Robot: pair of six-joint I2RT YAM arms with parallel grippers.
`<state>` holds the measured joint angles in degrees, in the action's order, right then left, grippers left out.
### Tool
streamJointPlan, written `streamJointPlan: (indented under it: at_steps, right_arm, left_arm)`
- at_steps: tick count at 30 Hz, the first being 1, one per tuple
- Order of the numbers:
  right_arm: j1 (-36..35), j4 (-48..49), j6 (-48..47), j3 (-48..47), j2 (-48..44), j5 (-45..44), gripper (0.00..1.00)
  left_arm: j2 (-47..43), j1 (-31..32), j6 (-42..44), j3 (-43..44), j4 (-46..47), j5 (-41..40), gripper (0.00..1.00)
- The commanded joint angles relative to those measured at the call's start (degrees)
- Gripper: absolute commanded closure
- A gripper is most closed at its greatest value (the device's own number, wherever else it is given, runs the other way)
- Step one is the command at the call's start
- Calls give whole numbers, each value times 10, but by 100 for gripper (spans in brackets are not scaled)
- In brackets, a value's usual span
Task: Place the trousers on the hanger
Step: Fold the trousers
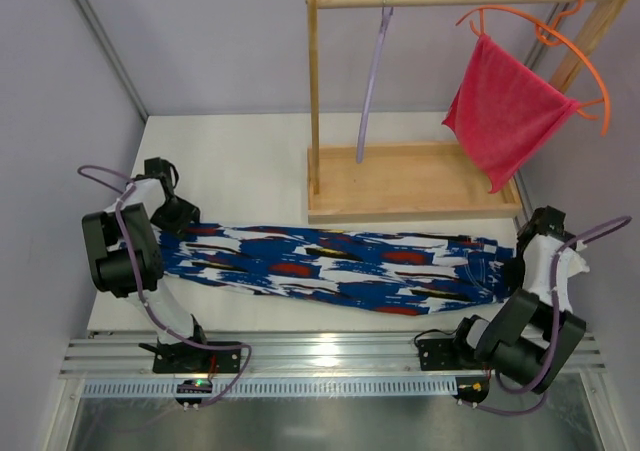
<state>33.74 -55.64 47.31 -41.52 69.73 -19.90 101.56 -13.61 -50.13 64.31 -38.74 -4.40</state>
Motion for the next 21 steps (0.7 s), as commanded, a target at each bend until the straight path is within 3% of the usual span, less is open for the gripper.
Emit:
streamJointPlan:
  at_steps: [1,4,5,6,7,10,11,14,17,21]
  right_arm:
    - [1,11,-81,-70,-96,27,65]
    - [-27,67,-167,-82,-137,170,63]
    - [-38,94,-185,-77,-171,301,50]
    - [-53,149,-202,-64,-183,358,32]
    - [-108,165,-196,-62,-190,396,23]
    - [-240,207,-166,-71,-185,402,29]
    - [-316,211,-157,-70,-174,401,33]
    - [-437,261,-118,-31,-163,421,51]
    - [-543,318,-77,27,-165,413,72]
    - [-634,395,-21,135,-149,385,78]
  left_arm:
    - [-29,-11,24,18,8,-18,49]
    - [-61,-10,34,15,21,3,49]
    - [-79,-8,34,10,27,11,49]
    - [-88,-7,31,4,34,17,49]
    - [-95,-5,28,-10,41,37,49]
    - [-116,1,20,-33,71,66,48]
    - [-118,2,19,-48,88,90,48]
    - [-120,12,19,-68,105,148,50]
    - [-139,58,30,-76,107,153,50]
    - [-163,92,31,-99,111,146,50]
